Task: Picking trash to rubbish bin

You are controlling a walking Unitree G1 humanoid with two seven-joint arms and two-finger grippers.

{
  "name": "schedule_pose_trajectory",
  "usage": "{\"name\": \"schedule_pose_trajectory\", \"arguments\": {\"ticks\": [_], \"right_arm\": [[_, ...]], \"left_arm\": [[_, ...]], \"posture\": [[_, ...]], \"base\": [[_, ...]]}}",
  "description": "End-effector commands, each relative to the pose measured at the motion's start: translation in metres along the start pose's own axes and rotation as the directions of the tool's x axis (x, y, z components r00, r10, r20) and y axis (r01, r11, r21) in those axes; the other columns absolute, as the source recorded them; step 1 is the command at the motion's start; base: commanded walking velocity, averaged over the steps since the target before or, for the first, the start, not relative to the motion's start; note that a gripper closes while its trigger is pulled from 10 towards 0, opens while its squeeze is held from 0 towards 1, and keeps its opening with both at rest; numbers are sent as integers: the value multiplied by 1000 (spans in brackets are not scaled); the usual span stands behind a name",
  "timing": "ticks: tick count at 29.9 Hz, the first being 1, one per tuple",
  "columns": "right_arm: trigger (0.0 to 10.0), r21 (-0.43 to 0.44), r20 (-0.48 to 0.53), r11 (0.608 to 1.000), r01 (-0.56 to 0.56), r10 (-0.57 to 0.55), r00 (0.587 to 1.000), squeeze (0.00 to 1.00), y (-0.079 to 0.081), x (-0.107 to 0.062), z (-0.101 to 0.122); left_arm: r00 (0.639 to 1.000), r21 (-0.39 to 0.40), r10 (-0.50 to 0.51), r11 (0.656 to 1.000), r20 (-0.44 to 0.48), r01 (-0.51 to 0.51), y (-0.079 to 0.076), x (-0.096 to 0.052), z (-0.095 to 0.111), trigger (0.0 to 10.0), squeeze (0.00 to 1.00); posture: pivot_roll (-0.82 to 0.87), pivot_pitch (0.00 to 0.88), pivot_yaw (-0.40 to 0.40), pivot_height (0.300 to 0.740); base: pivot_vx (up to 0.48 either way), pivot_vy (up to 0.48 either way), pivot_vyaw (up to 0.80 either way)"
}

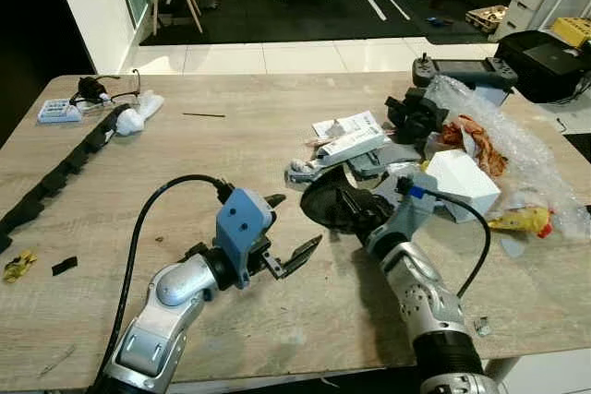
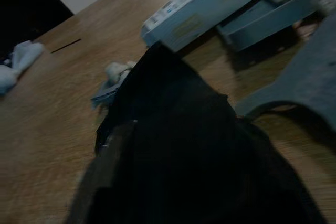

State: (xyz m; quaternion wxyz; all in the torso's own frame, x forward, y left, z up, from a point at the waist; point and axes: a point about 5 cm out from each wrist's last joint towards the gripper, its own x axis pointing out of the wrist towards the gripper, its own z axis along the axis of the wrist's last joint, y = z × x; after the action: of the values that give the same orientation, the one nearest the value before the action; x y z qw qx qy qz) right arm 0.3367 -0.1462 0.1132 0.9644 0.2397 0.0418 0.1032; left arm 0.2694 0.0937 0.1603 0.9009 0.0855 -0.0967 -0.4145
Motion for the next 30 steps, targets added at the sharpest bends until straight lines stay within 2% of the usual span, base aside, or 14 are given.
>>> {"name": "schedule_pose_trajectory", "arguments": {"ticks": [1, 10, 22, 24, 25, 27, 28, 29, 30], "right_arm": [[0, 25, -31, 1000, -5, 5, 1000, 0, 1, 0, -7], [0, 37, -20, 999, -29, 30, 999, 0, 2, 0, -2], [0, 45, 69, 993, -110, 107, 992, 0, 18, 7, 20], [0, -19, 162, 987, -161, 162, 973, 0, 33, 6, 42], [0, -19, 162, 987, -161, 162, 973, 0, 33, 6, 42], [0, -156, 262, 973, -171, 207, 942, 0, 49, 1, 67], [1529, -210, 293, 963, -168, 225, 929, 0, 55, -2, 75], [1529, -210, 293, 963, -168, 225, 929, 0, 55, -2, 75], [1529, -241, 308, 956, -165, 236, 922, 0, 59, -4, 79]], "left_arm": [[1000, 0, -14, 1000, -26, 14, 0, -3, -4, 10000, 0], [999, 2, -21, 1000, -29, 21, 0, -1, -4, 10000, 0], [999, 24, 30, 999, -33, -29, 7, 0, -4, 10000, 0], [986, 60, 159, 986, -41, -156, 22, -2, -6, 10000, 0], [986, 60, 159, 986, -41, -156, 22, -2, -6, 10000, 0], [947, 53, 322, 946, -9, -321, 41, -8, -3, 10000, 0], [922, 2, 387, 922, 1, -387, 49, -11, -1, 10000, 0], [922, 2, 387, 922, 1, -387, 49, -11, -1, 10000, 0], [907, -35, 422, 906, 4, -422, 53, -13, 0, 10000, 0]], "posture": [[-52, 138, 11, 740], [-55, 134, 11, 740], [-54, 125, 10, 740], [-54, 120, 9, 740], [-54, 120, 9, 740], [-58, 115, 8, 740], [-58, 115, 8, 740], [-58, 115, 8, 740], [-63, 112, 11, 740]], "base": [[0, 0, 0], [0, 0, 0], [0, 0, 0], [0, 0, 0], [0, 0, 0], [0, 0, 0], [0, 0, 0], [0, 0, 0], [0, 0, 0]]}}
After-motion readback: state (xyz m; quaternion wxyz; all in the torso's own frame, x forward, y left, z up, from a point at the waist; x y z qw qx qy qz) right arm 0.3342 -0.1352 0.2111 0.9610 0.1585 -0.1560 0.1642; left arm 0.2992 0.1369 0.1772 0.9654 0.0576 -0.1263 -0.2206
